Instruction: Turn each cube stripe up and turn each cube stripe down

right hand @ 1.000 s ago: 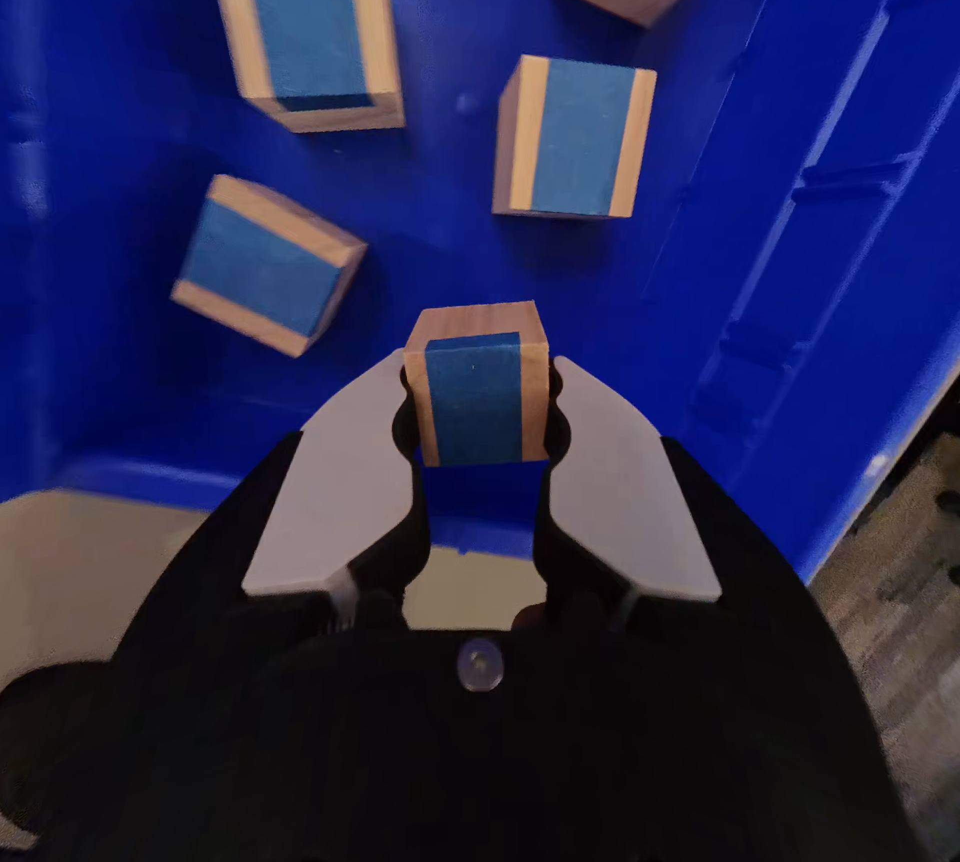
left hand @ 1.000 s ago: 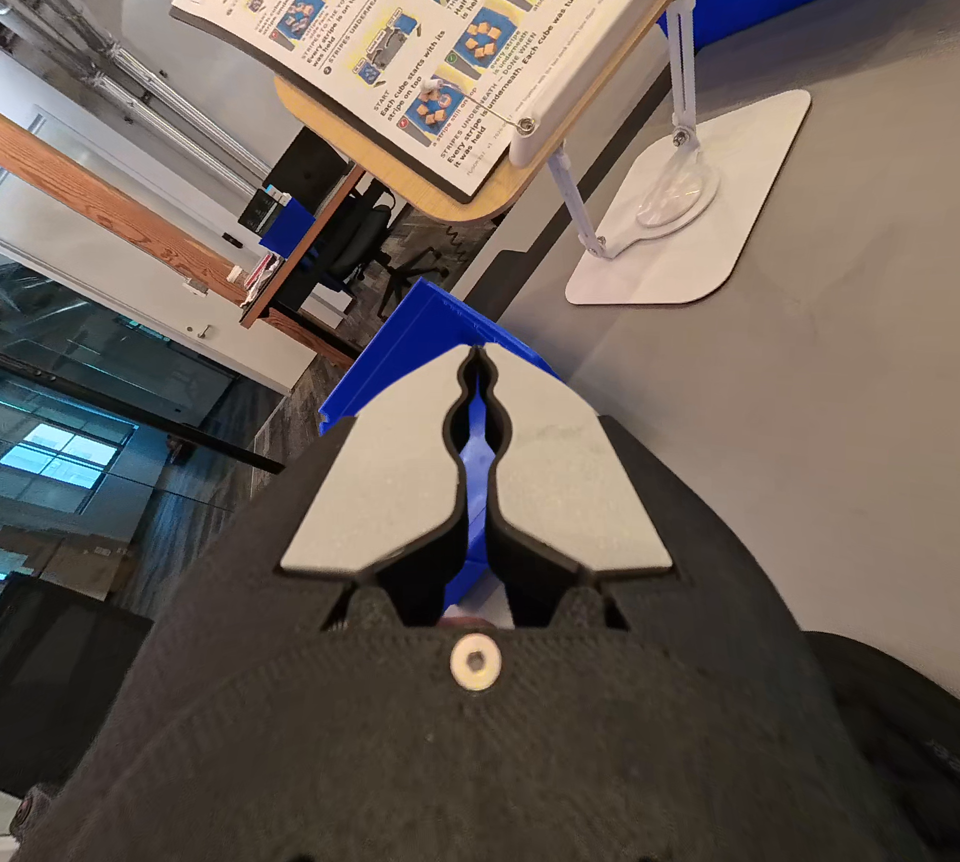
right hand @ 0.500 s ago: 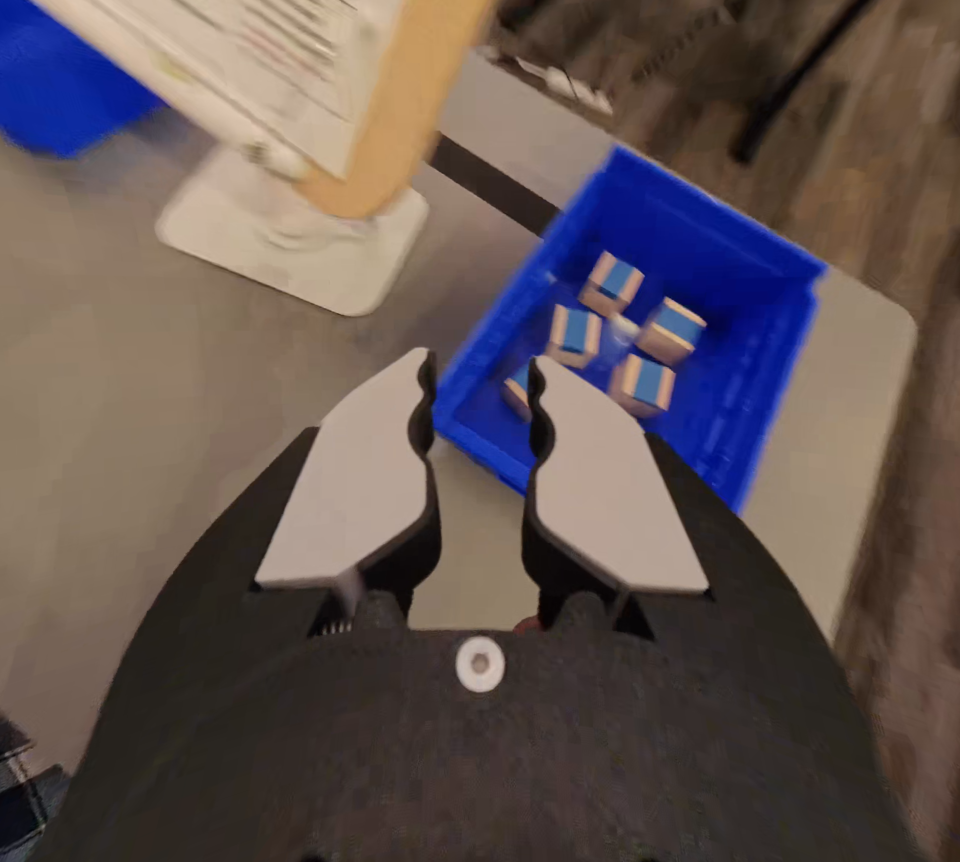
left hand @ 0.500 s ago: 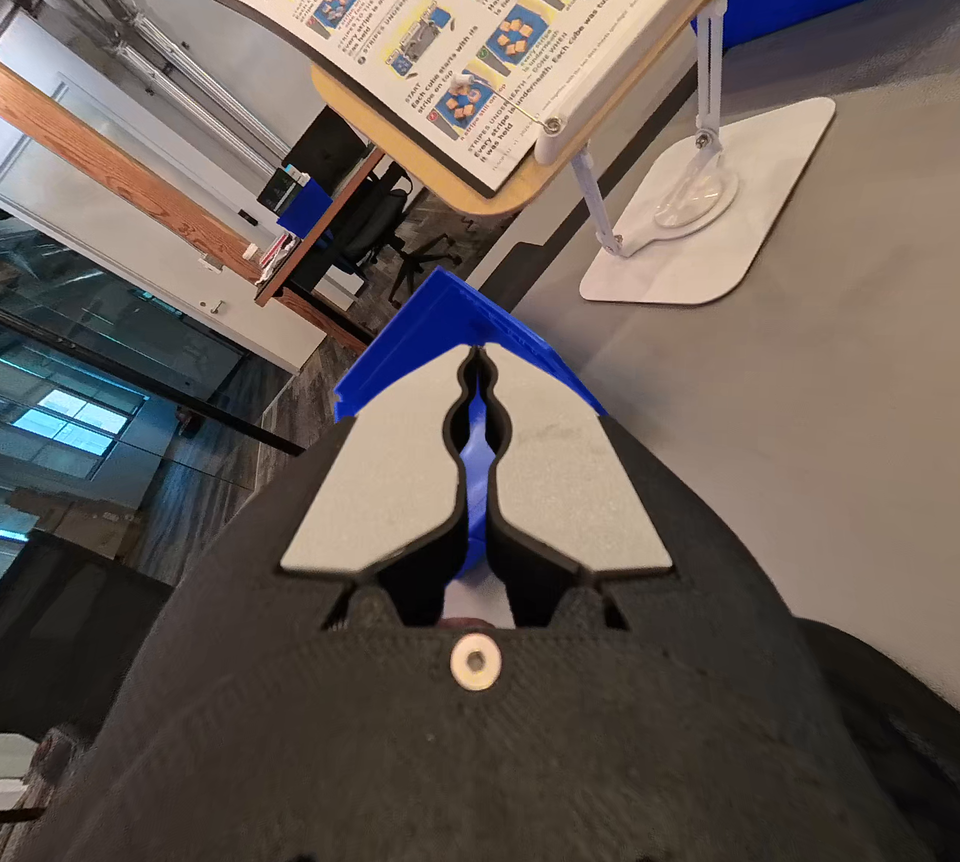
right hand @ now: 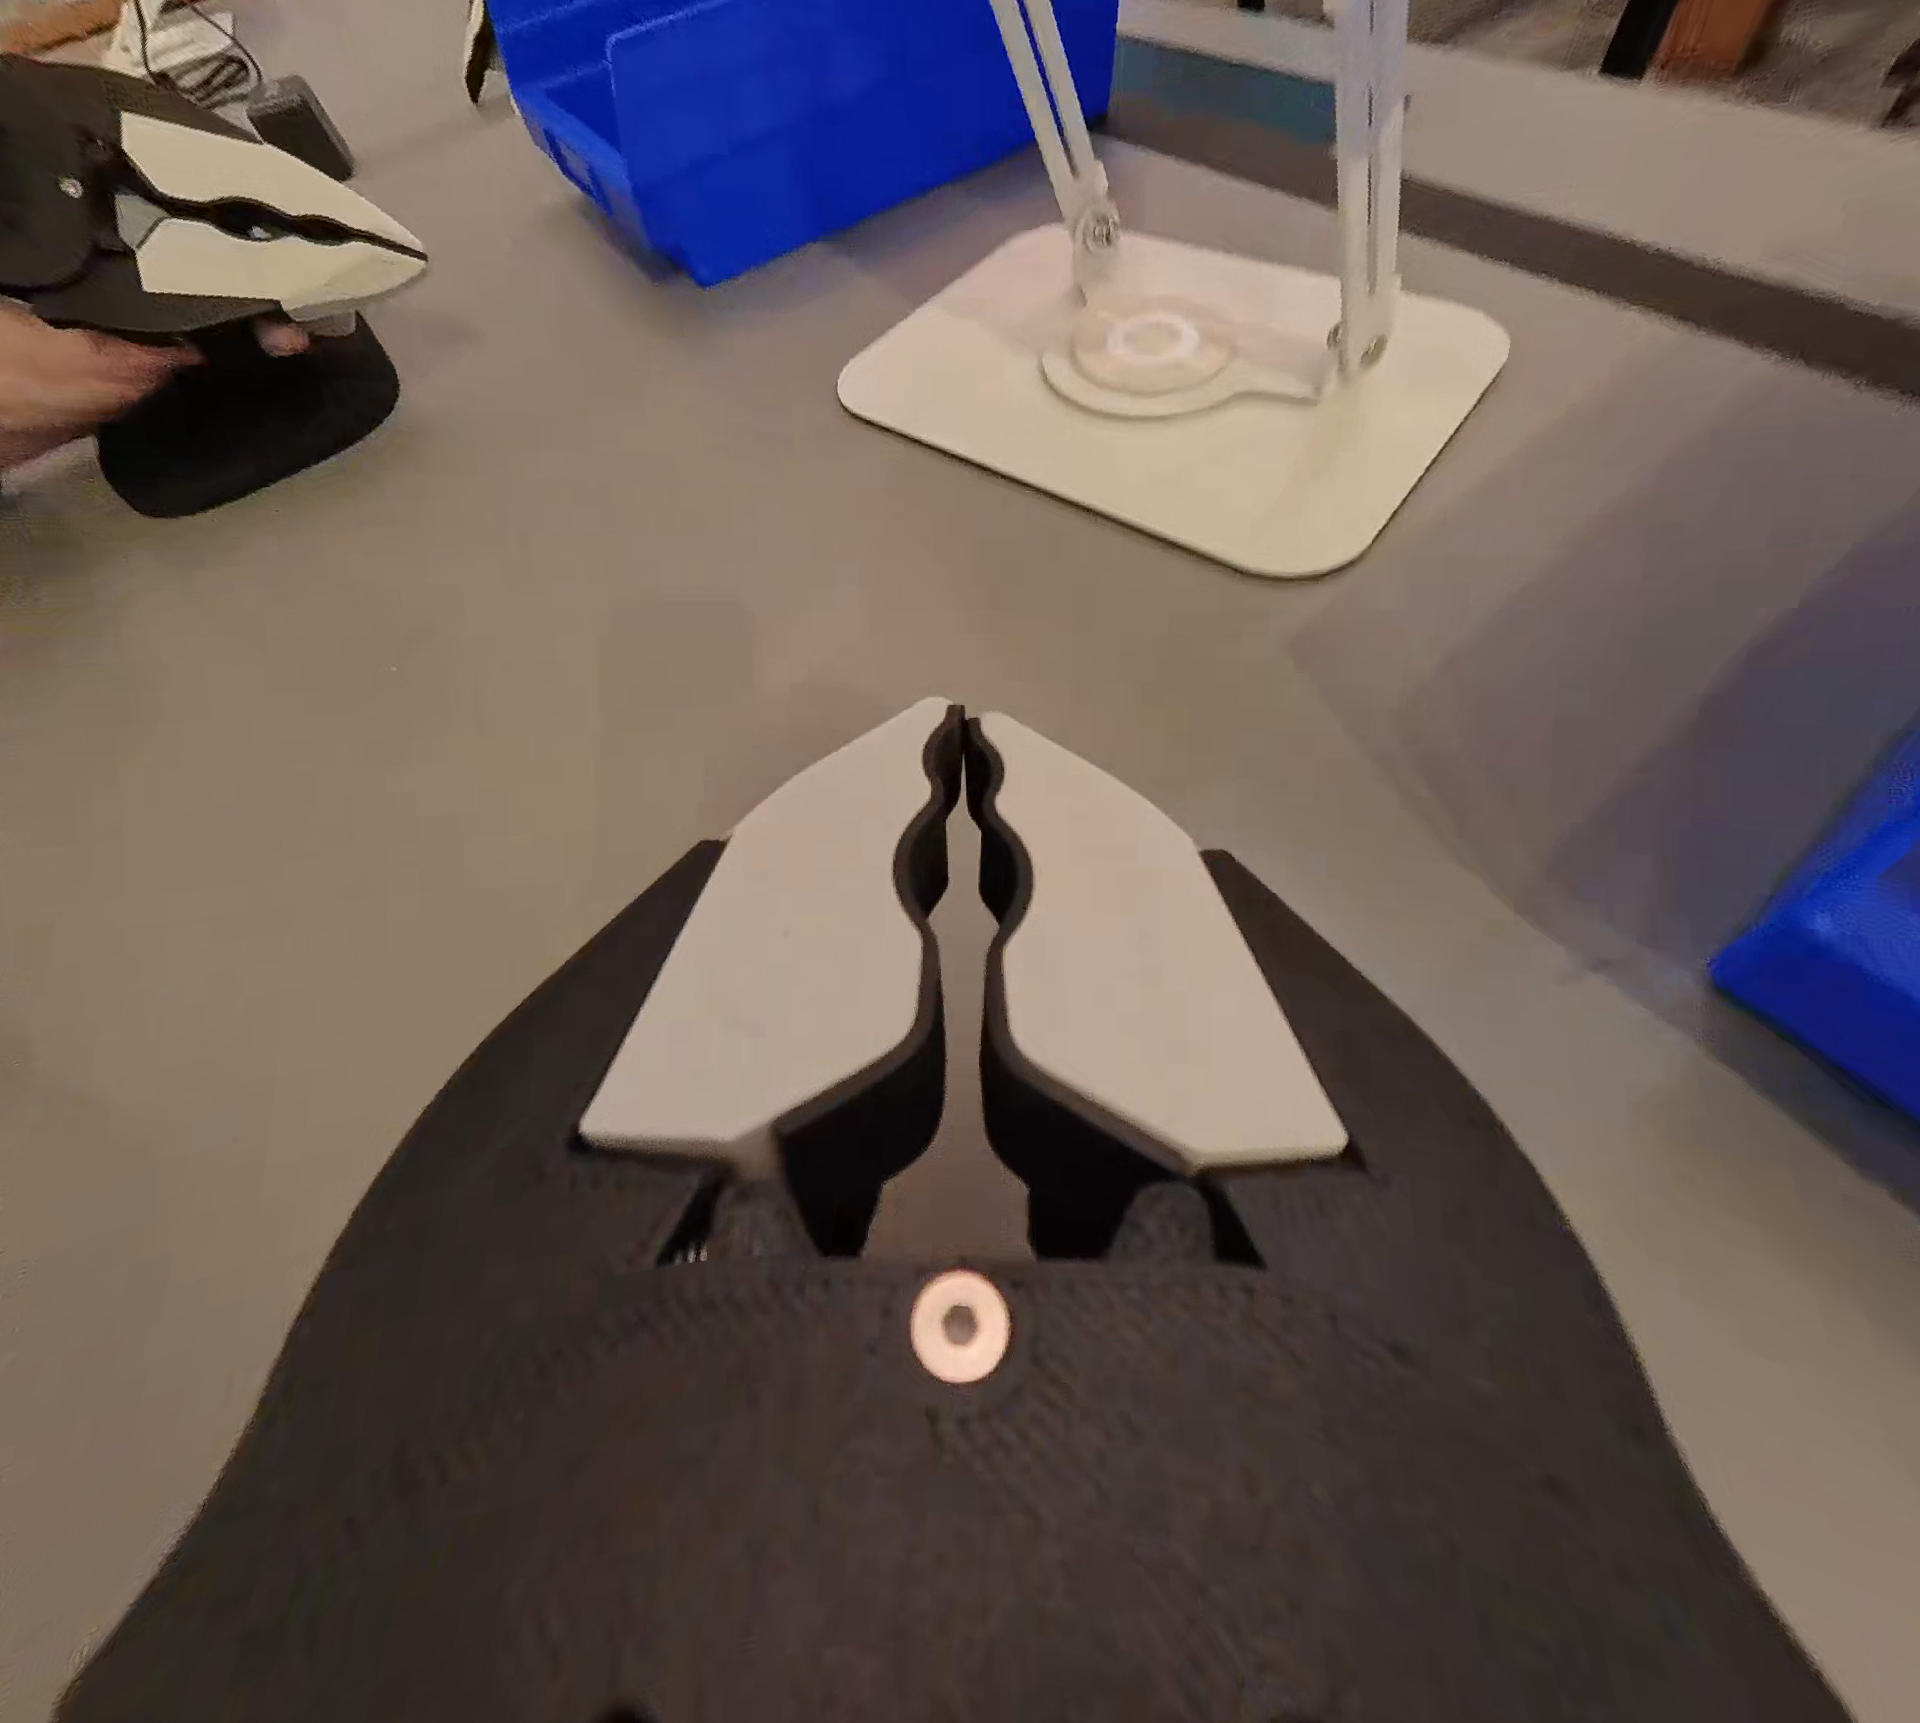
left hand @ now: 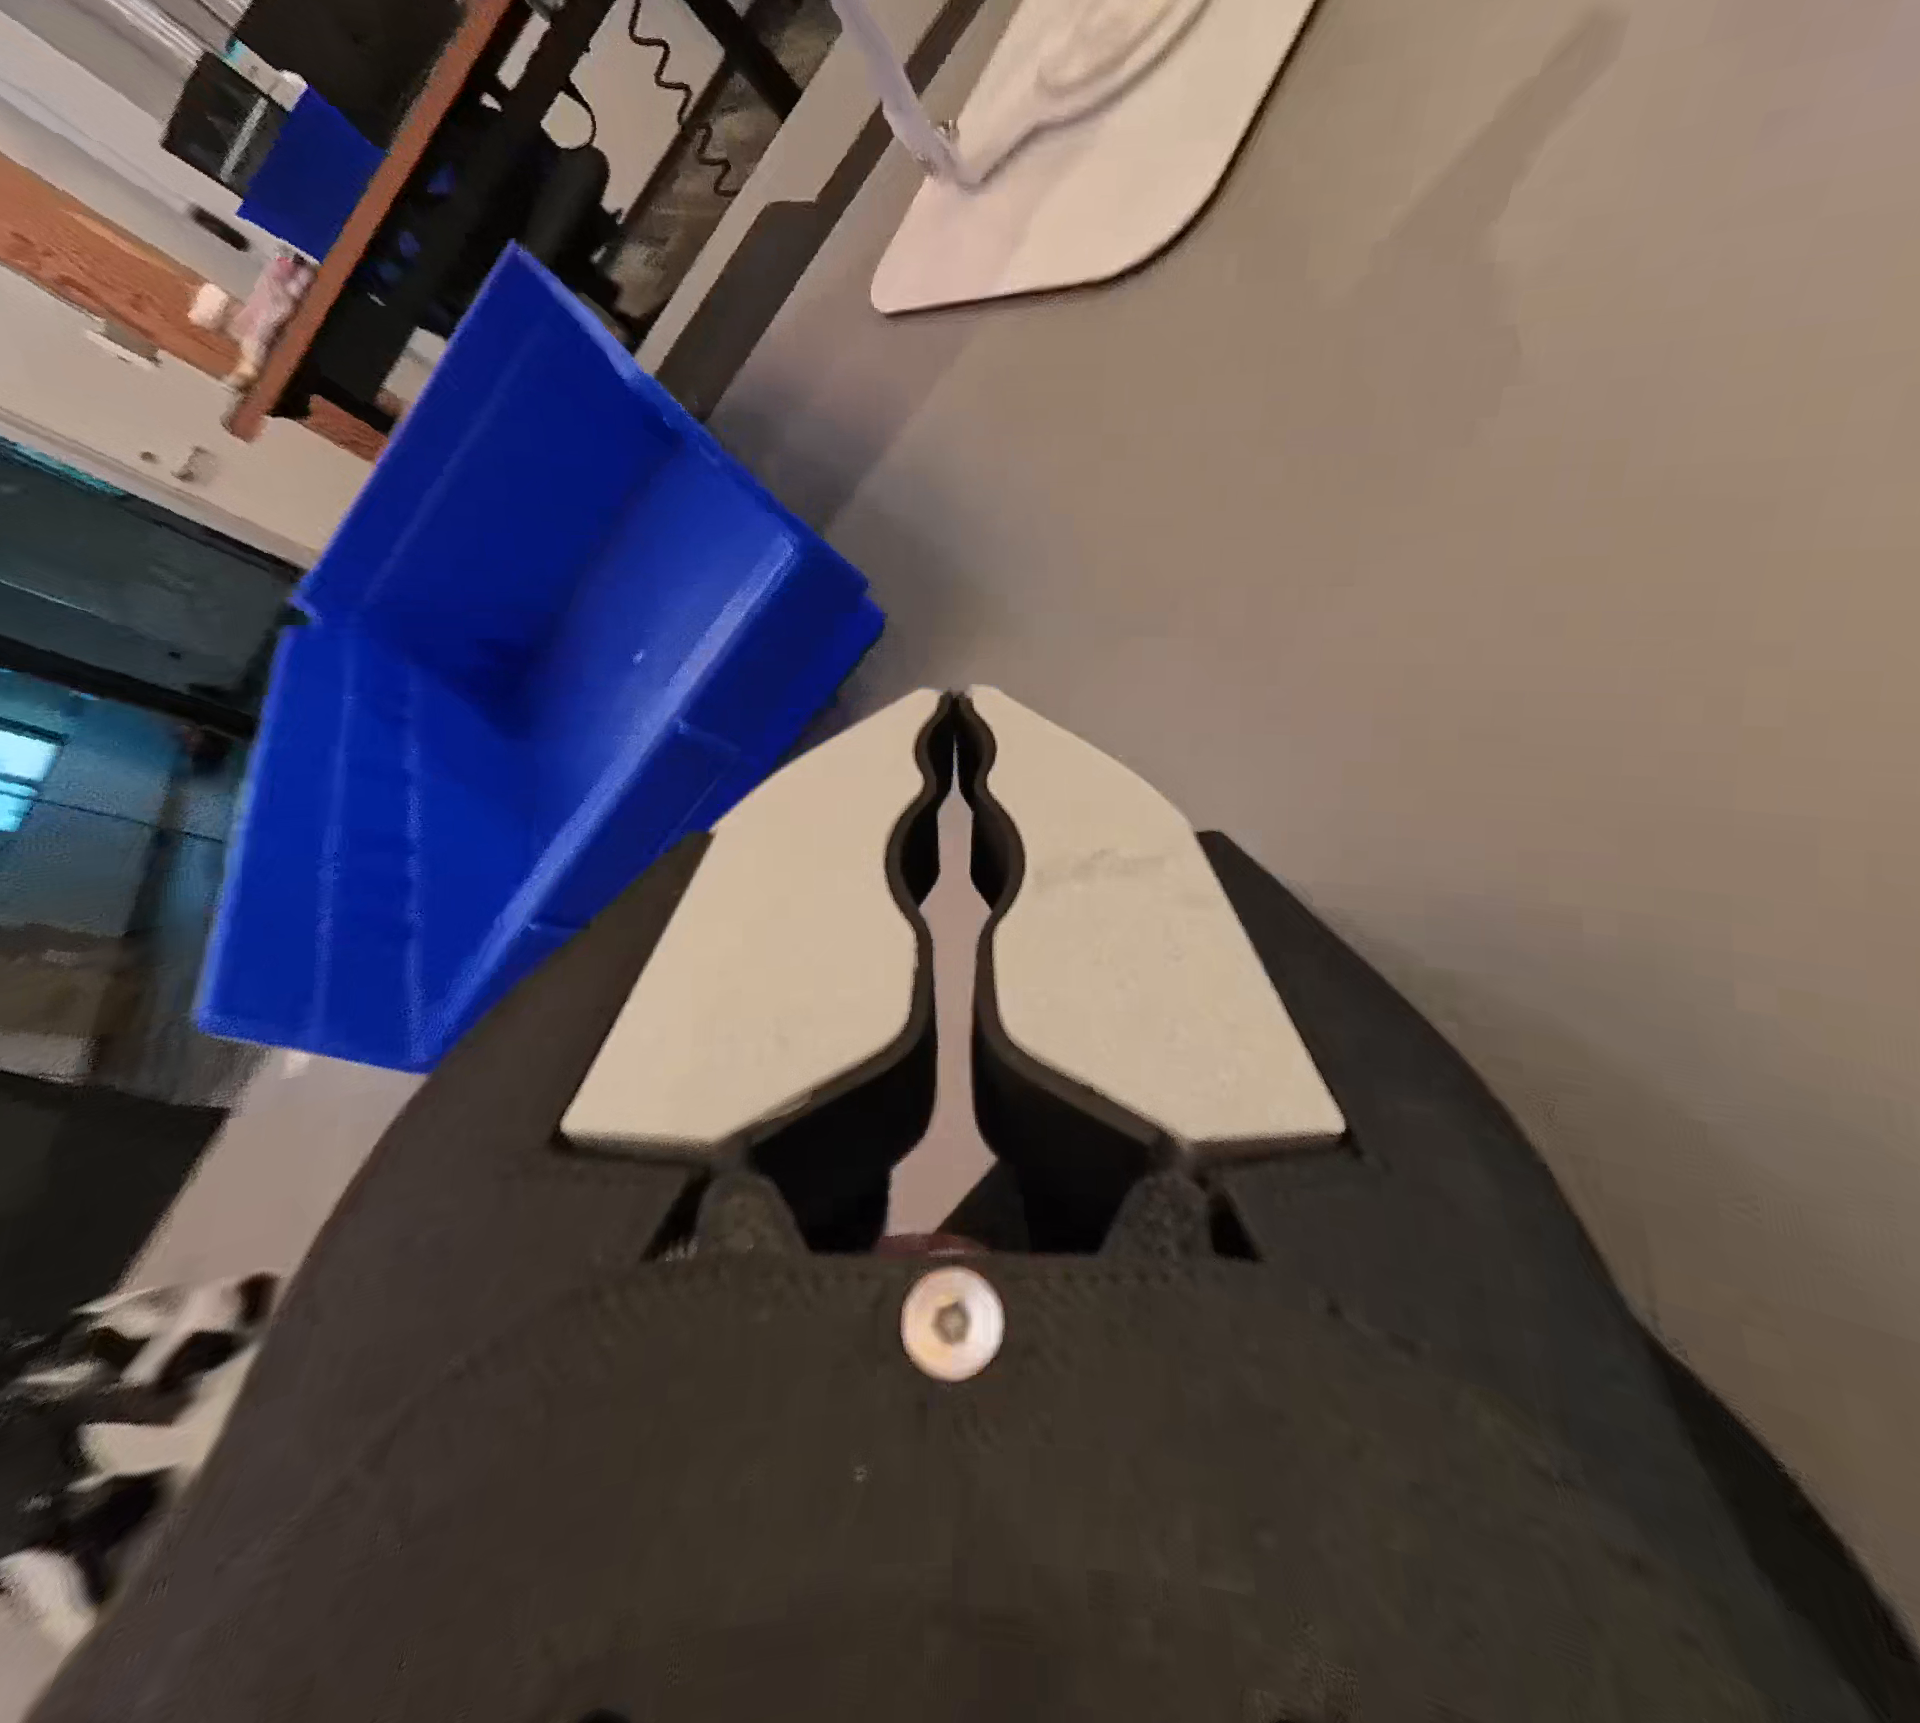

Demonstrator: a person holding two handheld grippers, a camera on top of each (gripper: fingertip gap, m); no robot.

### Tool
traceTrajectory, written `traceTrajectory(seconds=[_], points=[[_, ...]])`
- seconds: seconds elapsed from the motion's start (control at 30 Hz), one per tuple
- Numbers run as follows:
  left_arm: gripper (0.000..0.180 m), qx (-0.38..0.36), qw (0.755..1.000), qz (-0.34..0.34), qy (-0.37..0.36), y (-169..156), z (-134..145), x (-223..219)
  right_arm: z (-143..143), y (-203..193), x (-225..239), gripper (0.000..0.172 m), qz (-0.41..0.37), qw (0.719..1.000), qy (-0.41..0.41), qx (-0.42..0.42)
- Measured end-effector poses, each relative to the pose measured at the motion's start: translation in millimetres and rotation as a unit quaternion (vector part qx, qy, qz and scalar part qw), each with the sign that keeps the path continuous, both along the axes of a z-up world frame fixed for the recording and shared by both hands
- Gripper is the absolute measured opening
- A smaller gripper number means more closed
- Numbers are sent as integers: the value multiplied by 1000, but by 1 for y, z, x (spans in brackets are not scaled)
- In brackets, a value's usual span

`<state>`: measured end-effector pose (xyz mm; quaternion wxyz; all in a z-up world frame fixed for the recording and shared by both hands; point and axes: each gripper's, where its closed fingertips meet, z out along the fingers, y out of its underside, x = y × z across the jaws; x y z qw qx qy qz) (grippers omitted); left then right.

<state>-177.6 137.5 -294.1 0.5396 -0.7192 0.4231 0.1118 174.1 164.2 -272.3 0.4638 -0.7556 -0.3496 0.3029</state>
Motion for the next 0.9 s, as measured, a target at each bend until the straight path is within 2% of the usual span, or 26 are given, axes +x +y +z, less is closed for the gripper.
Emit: traceTrajectory(seconds=[0.03, 0.1, 0.17, 0.23, 0.3, 0.37, 0.47, 0.53, 0.63, 0.73, 0.87, 0.9], points=[[0, 11, 1000, -3, 20, 1, 0, 2, 2, 0, -2, 0, 1, 1000, -5, 16], [0, 2, 999, 3, 34, 3, -7, 1, 0, -1, -4, 0, 3, 1000, -15, 21], [0, 13, 1000, 6, 21, 4, -1, 0, 8, 1, 2, 1, -15, 999, -8, 34], [1, 27, 999, 29, -23, 6, 13, -10, 29, 11, 26, 18, -70, 996, 12, 50], [12, 46, 995, 67, -62, 11, 32, -31, 48, 27, 65, 44, -145, 988, 10, 59], [26, 73, 988, 110, -83, 19, 55, -59, 65, 46, 117, 62, -225, 970, -19, 88], [49, 101, 973, 166, -124, 34, 85, -103, 89, 69, 195, 81, -324, 938, -49, 116], [68, 100, 963, 205, -141, 49, 94, -132, 98, 83, 244, 89, -380, 913, -73, 125], [88, 71, 948, 252, -183, 79, 86, -169, 85, 106, 303, 96, -435, 890, -103, 94], [96, 5, 930, 274, -245, 107, 62, -188, 51, 127, 327, 98, -443, 892, -87, 18], [72, -82, 916, 259, -296, 133, 30, -189, 9, 147, 319, 94, -413, 904, -97, -49], [66, -98, 913, 253, -305, 137, 22, -187, 3, 151, 316, 88, -405, 907, -104, -54]])
